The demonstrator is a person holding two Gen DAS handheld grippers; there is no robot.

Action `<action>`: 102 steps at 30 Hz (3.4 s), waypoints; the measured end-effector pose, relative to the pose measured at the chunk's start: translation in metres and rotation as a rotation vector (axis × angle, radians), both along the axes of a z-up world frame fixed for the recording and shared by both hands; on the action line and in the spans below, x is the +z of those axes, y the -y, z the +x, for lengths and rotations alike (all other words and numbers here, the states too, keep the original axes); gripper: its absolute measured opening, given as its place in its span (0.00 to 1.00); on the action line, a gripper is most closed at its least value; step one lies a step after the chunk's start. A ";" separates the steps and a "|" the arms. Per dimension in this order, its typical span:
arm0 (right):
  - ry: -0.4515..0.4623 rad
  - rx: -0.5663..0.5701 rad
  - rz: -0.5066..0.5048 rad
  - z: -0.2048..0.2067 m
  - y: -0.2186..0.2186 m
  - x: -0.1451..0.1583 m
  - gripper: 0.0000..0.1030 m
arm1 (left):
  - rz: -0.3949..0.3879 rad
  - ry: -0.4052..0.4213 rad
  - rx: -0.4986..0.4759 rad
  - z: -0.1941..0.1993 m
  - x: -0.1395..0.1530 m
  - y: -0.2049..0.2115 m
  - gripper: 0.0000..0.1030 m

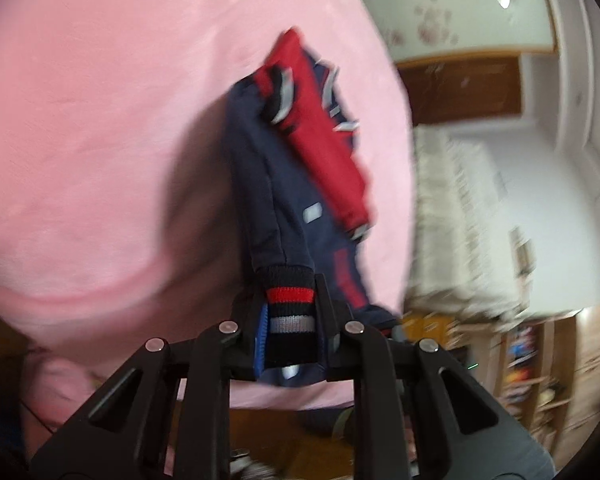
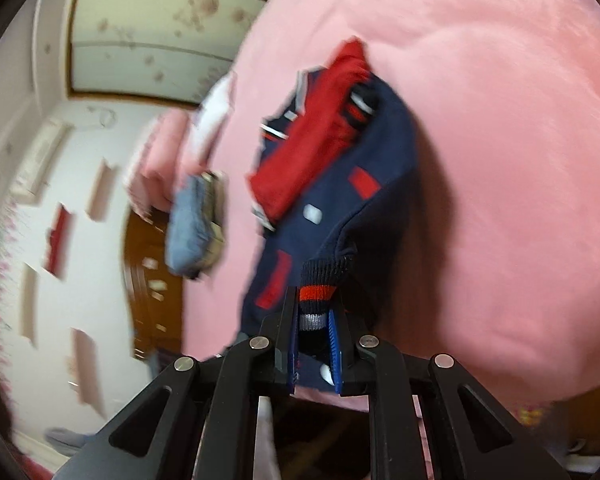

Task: Fold large clothes
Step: 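Grasp the hem with both grippers and lift it toward the collar, then lay the hem over the collar with both grippers and release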

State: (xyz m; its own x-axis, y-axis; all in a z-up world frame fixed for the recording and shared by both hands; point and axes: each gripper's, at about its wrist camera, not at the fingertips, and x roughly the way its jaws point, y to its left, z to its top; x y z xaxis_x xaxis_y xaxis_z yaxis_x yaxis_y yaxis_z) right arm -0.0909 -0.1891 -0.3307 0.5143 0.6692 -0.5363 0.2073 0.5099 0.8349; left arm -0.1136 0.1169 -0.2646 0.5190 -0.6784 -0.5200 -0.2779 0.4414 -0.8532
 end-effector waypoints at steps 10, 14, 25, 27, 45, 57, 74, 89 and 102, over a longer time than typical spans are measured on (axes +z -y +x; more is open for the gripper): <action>0.164 -0.138 0.131 0.088 0.008 0.068 0.12 | -0.058 0.183 0.084 0.108 0.071 -0.030 0.13; 0.180 -0.233 0.119 0.123 0.022 0.081 0.12 | -0.020 0.177 0.078 0.166 0.076 -0.037 0.11; -0.011 -0.396 -0.118 0.227 0.037 0.065 0.17 | 0.209 -0.045 0.045 0.296 0.035 -0.051 0.21; -0.014 -0.430 -0.125 0.238 0.035 0.060 0.32 | 0.231 -0.080 0.045 0.309 0.029 -0.057 0.58; -0.086 -0.035 -0.691 0.308 0.026 0.043 0.70 | 0.669 0.015 -0.279 0.359 0.010 0.027 0.71; -0.042 0.256 -0.742 0.348 0.005 -0.003 0.70 | 0.778 0.160 -0.432 0.381 0.013 0.079 0.03; -0.051 0.200 -0.785 0.365 -0.004 -0.008 0.16 | 0.881 -0.057 -0.198 0.376 -0.015 0.037 0.03; 0.119 0.373 -0.635 0.335 -0.080 0.029 0.20 | 0.706 0.003 -0.334 0.325 0.034 0.082 0.59; -0.037 0.229 -0.649 0.358 -0.041 -0.023 0.00 | 0.708 -0.082 -0.291 0.332 -0.016 0.084 0.19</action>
State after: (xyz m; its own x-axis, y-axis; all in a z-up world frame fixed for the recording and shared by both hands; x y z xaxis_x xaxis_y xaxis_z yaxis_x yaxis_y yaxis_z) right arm 0.2675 -0.1476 -0.3542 0.3717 0.2961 -0.8799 0.0568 0.9388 0.3399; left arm 0.2186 0.0329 -0.2805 0.3117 -0.2722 -0.9103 -0.1173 0.9397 -0.3212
